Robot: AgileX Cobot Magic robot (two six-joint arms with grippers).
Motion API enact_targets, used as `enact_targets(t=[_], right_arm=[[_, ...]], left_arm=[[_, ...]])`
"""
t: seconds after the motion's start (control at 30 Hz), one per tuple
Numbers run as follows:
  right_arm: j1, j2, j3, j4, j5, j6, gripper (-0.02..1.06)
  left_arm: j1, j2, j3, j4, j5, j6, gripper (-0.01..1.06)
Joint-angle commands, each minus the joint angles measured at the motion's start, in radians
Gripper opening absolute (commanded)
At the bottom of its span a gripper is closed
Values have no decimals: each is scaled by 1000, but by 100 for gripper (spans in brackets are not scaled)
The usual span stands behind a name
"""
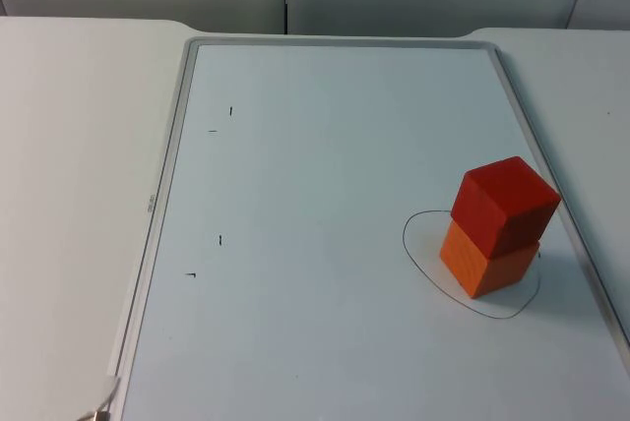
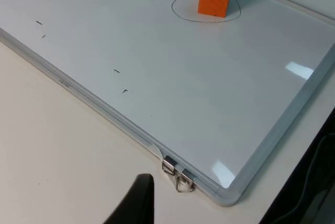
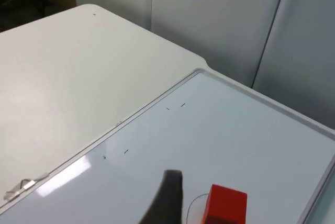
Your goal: Pick up one cube with the left hand and another cube with the right hand. First place the cube in the right hand at the target position, then stack the cube in the left hand on top.
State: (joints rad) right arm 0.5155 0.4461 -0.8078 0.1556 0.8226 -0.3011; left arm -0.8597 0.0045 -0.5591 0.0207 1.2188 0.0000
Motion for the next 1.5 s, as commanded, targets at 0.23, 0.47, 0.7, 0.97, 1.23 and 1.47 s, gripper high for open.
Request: enact_targets(t=[0.23,0.47,0.7,0.97,1.23,1.47], right_arm=[[5,-228,145,8,41,5,80],[5,-367,199,29,146,21,80],[5,-446,211,28,234,96,80],[5,-446,296,-41,260,179,80],[5,-446,296,-99,258,253,80],[5,-446,298,-109,258,282,80]], left_arm=[[-7,-5,2,7,-1,-12,105],[-7,-5,2,7,-1,-12,105],[-7,-5,2,7,-1,-12,105],[-7,-5,2,7,-1,-10,105],[-7,-5,2,7,-1,-10,105],[-7,-5,2,7,-1,-10,105]])
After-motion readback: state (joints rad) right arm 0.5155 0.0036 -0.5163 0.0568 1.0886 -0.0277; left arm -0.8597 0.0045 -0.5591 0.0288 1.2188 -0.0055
